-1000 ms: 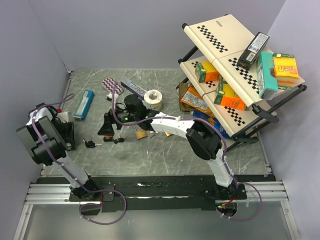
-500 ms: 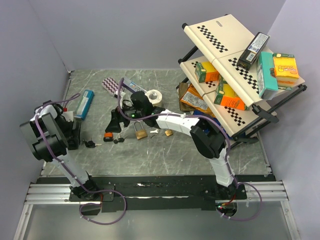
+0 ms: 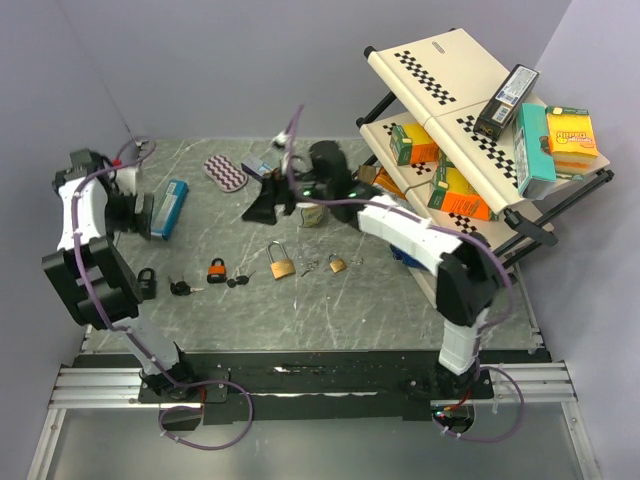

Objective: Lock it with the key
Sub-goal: Reset both arms

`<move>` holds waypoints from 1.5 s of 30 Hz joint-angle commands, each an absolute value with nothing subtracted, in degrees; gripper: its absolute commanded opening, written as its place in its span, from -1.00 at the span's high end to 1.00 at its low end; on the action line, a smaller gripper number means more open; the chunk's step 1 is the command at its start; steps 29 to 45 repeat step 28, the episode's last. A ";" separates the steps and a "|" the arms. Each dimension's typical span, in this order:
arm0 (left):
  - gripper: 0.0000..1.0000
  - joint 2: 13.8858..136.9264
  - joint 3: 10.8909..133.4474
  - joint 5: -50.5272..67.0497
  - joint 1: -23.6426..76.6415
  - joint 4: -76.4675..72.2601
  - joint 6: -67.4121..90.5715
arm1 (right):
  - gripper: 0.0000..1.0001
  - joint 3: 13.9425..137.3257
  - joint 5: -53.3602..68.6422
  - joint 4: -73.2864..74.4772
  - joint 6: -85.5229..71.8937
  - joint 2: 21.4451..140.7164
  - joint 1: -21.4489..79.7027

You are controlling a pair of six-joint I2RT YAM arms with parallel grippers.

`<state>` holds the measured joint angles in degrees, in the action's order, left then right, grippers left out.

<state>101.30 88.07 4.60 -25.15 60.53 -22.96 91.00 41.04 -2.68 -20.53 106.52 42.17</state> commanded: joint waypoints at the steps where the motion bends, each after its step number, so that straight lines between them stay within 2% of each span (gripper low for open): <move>1: -0.93 95.28 97.80 3.44 -18.91 62.76 -18.65 | -1.00 88.25 39.73 3.67 -17.67 95.21 36.76; 5: -0.93 91.60 100.54 3.95 -10.75 58.03 -12.76 | -0.99 82.64 36.83 8.34 -16.35 88.52 32.45; 9: -0.93 86.76 98.10 8.08 -4.15 50.49 -5.99 | -1.00 76.57 32.88 11.77 -13.90 82.54 29.10; 13: -0.93 82.54 88.26 5.19 7.70 42.90 -1.41 | -1.00 69.54 27.79 12.83 -11.78 75.51 28.39; 19: -0.93 80.07 77.18 3.69 16.68 35.34 4.04 | -1.00 56.98 24.09 12.83 -9.06 66.54 27.77; 26: -0.93 78.66 71.28 3.69 20.57 32.26 7.47 | -1.00 50.71 24.34 13.88 -6.86 59.42 27.42; 45: -0.93 78.31 71.98 3.78 20.57 33.56 7.47 | -1.00 51.15 24.87 14.24 -6.59 59.33 27.33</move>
